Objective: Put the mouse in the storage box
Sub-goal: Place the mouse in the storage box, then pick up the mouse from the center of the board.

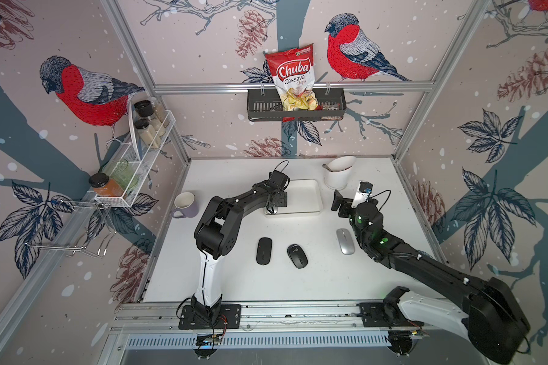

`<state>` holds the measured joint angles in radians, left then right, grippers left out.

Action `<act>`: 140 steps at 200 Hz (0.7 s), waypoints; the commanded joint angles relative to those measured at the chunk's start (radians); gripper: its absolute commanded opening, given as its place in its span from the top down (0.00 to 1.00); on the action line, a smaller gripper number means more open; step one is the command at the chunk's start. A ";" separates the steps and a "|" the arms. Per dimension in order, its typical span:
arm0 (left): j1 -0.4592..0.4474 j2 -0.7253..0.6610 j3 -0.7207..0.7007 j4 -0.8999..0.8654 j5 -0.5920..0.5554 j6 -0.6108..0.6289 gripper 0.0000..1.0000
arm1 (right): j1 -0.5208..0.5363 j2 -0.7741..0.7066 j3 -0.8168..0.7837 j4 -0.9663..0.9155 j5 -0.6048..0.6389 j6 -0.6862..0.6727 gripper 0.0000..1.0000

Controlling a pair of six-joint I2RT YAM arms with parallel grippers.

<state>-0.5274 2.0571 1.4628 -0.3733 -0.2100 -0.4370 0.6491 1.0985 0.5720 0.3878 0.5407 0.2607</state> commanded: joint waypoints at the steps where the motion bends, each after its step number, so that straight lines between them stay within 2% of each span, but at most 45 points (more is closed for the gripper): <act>1: -0.014 -0.036 0.005 -0.010 -0.024 0.004 0.19 | 0.002 -0.002 -0.001 0.025 0.008 -0.006 0.00; 34: -0.032 -0.112 0.005 -0.005 -0.050 0.006 0.19 | 0.001 -0.003 0.008 0.013 0.005 -0.010 0.00; 62: -0.049 -0.211 -0.024 -0.010 -0.028 -0.004 0.19 | 0.001 -0.003 0.016 0.000 0.004 -0.015 0.00; 101: -0.075 -0.435 -0.257 0.010 -0.073 -0.044 0.17 | 0.001 -0.008 0.018 -0.023 -0.011 -0.037 0.00; 140: -0.093 -0.646 -0.485 0.035 -0.013 -0.042 0.14 | -0.001 0.003 -0.003 0.006 -0.086 -0.066 0.00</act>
<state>-0.6086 1.4952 1.0637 -0.3557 -0.2592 -0.4706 0.6472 1.0954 0.5735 0.3801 0.5072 0.2226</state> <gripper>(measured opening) 0.843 0.996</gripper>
